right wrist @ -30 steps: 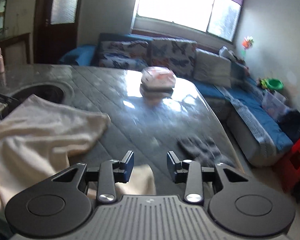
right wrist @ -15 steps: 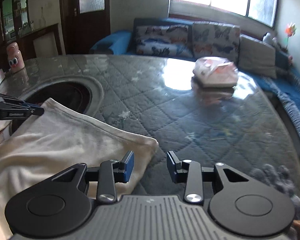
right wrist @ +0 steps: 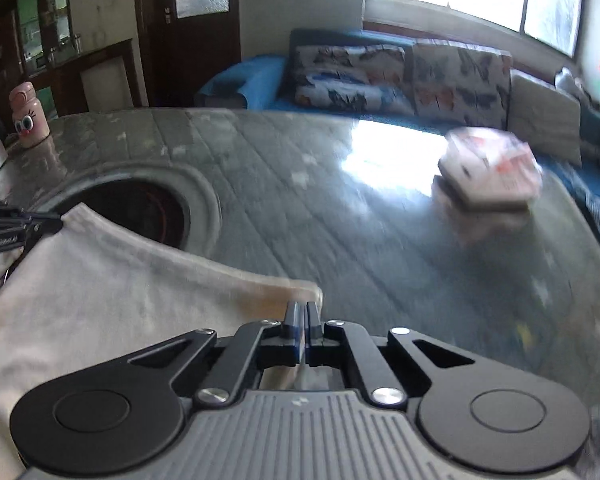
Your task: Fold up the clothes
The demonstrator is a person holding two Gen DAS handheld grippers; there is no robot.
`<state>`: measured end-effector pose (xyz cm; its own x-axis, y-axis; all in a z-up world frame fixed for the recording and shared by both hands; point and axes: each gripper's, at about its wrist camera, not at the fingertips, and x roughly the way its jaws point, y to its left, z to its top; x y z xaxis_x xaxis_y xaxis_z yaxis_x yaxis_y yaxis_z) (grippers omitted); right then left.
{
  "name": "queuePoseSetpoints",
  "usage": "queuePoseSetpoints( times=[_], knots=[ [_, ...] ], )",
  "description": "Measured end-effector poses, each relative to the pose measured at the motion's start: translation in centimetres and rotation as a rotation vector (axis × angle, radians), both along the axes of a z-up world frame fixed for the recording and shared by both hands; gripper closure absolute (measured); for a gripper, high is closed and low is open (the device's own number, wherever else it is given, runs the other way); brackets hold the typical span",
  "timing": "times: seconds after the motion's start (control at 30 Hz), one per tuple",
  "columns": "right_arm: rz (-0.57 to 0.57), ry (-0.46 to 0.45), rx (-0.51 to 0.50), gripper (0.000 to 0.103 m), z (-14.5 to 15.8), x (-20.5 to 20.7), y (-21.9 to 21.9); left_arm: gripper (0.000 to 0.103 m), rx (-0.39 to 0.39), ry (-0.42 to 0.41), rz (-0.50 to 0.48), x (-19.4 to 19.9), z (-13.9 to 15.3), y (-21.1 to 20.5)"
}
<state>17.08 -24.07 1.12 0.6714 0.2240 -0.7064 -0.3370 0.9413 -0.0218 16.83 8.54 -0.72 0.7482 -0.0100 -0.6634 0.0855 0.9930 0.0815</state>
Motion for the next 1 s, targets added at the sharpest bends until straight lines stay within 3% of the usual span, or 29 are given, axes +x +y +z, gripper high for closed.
queuePoseSetpoints(
  times=[0.23, 0.33, 0.37, 0.4, 0.53, 0.6, 0.7, 0.9, 1.0],
  knots=[
    [0.023, -0.006, 0.003, 0.1, 0.0, 3.7, 2.5, 0.102, 0.012, -0.002, 0.033, 2.7, -0.3, 1.4],
    [0.029, -0.004, 0.0, 0.085, 0.0, 3.8, 3.1, 0.102, 0.018, -0.006, 0.037, 3.3, -0.4, 1.7],
    [0.021, -0.007, -0.006, 0.069, 0.0, 3.8, 3.2, 0.102, 0.014, -0.008, 0.039, 3.3, -0.4, 1.9],
    [0.009, -0.01, -0.012, 0.064, -0.1, 3.7, 3.2, 0.102, 0.01, -0.009, 0.042, 3.3, -0.5, 2.1],
    [0.002, 0.029, 0.013, 0.066, -0.7, 4.0, 2.8, 0.102, 0.007, -0.018, 0.042, 3.0, -0.6, 2.3],
    [0.01, 0.043, 0.016, 0.086, -1.0, 4.5, 2.9, 0.102, 0.008, -0.022, 0.046, 2.9, -0.7, 2.3],
    [0.018, 0.023, -0.003, 0.096, -0.9, 5.2, 3.5, 0.102, 0.011, -0.026, 0.062, 3.0, -0.7, 2.5],
    [0.042, 0.016, -0.05, 0.094, -1.3, 7.4, 4.9, 0.101, 0.004, -0.023, 0.101, 3.7, -0.7, 3.5],
    [0.053, -0.004, -0.077, 0.091, -1.0, 7.2, 5.3, 0.095, 0.01, -0.016, 0.1, 3.7, -0.5, 3.8]
  ],
)
